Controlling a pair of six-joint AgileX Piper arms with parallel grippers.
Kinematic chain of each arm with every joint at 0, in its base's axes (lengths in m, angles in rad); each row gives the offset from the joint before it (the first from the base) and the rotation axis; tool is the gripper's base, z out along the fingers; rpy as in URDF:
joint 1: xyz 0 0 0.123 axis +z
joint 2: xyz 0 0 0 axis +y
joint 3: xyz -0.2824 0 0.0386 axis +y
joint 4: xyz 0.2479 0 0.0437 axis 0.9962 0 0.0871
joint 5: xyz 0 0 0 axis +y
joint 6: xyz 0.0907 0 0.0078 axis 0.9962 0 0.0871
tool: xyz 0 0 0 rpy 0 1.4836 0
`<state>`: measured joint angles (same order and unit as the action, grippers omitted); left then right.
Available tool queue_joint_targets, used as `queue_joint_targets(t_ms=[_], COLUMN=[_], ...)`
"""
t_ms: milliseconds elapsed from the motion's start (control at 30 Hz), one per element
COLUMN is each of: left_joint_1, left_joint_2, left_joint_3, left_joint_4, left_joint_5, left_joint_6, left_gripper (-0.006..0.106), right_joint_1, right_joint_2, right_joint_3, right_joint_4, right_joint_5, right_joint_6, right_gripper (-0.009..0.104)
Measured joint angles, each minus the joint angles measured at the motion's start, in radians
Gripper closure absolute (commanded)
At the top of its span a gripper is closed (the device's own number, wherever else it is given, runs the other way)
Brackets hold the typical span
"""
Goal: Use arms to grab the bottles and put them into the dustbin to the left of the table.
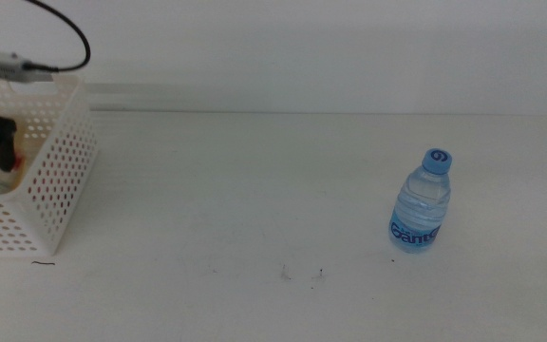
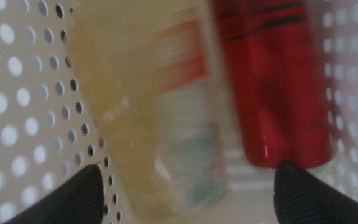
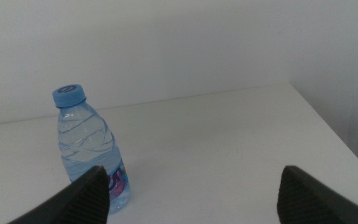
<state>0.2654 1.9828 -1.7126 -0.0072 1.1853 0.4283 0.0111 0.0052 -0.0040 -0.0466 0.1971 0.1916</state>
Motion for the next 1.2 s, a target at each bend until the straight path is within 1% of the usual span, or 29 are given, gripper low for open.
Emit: queue_joint_targets(t_ms=[200, 333, 367, 400, 500, 600, 733, 1067, 1133, 1200], left_joint_1=[-0.044, -0.098, -0.114, -0.144, -0.183, -0.22, -0.249, -0.278, -0.321, -0.406], left_joint_2=[-0.15, -0.307, -0.356, -0.451, -0.615, -0.748, -0.877, -1.095, -1.129, -1.162], left_joint_3=[0.002, 0.049, 0.073, 0.125, 0.219, 0.314, 0.396, 0.448, 0.465, 0.488], left_joint_4=[-0.038, -0.089, -0.108, -0.149, -0.238, -0.32, -0.39, -0.459, -0.462, -0.442], left_joint_5=[0.02, -0.003, -0.025, -0.076, -0.159, -0.195, -0.187, -0.01, -0.02, -0.059], left_joint_6=[-0.051, -0.06, -0.06, -0.045, -0.004, 0.048, 0.085, 0.096, 0.094, 0.07], left_gripper=[0.007, 0.007, 0.007, 0.007, 0.007, 0.007, 0.007, 0.007, 0.007, 0.007], right_joint_1=[0.0, 0.0, 0.0, 0.0, 0.0, 0.0, 0.0, 0.0, 0.0, 0.0], right_joint_2=[0.0, 0.0, 0.0, 0.0, 0.0, 0.0, 0.0, 0.0, 0.0, 0.0], right_joint_3=[0.0, 0.0, 0.0, 0.0, 0.0, 0.0, 0.0, 0.0, 0.0, 0.0], right_joint_4=[0.0, 0.0, 0.0, 0.0, 0.0, 0.0, 0.0, 0.0, 0.0, 0.0], right_joint_5=[0.0, 0.0, 0.0, 0.0, 0.0, 0.0, 0.0, 0.0, 0.0, 0.0], right_joint_6=[0.0, 0.0, 0.0, 0.0, 0.0, 0.0, 0.0, 0.0, 0.0, 0.0], right_gripper=[0.003, 0.003, 0.003, 0.003, 0.003, 0.003, 0.003, 0.003, 0.003, 0.003])
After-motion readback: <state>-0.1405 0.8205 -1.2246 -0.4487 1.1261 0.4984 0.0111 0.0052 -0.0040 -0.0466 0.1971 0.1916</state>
